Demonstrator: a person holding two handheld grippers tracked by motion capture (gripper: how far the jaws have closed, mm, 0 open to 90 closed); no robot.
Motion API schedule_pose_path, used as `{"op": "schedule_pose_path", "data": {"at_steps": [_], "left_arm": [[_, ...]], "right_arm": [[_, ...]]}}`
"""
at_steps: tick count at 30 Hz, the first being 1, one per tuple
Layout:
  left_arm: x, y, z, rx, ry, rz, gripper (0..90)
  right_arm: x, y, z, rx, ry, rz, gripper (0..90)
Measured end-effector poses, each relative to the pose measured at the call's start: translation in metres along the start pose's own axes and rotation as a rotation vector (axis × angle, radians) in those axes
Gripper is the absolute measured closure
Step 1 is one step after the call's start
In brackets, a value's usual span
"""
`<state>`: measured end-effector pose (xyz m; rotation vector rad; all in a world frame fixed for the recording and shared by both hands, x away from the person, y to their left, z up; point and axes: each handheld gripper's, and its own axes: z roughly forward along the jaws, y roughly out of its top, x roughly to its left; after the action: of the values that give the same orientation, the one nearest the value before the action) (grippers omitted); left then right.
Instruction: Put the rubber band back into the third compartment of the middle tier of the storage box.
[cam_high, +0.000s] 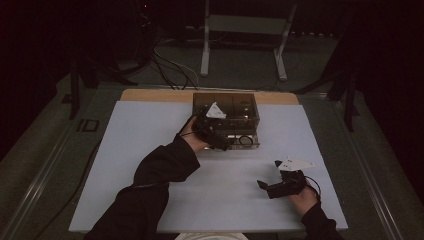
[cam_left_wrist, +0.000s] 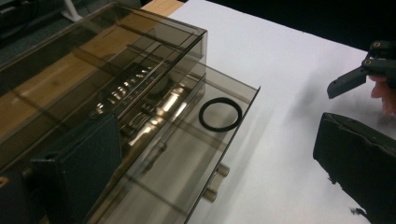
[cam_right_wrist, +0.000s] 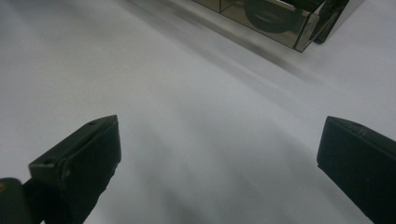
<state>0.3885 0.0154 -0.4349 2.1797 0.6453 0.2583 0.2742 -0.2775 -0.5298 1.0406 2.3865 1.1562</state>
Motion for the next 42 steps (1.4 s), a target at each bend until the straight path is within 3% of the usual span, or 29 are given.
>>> {"op": "schedule_pose_path", "data": {"at_steps": [11, 20, 42], "left_arm": [[0.010, -0.018, -0.026, -0.019, 0.006, -0.030, 0.9], [0.016, -0.035, -0.041, -0.013, 0.020, -0.029, 0.9], [0.026, -0.077, -0.085, -0.021, 0.103, -0.076, 0.9]], "right_arm": [[0.000, 0.000, 0.000, 0.002, -0.001, -0.002, 0.0], [0.001, 0.000, 0.000, 0.002, -0.001, -0.004, 0.0], [0.001, 0.001, 0.001, 0.002, -0.001, -0.002, 0.0]]}}
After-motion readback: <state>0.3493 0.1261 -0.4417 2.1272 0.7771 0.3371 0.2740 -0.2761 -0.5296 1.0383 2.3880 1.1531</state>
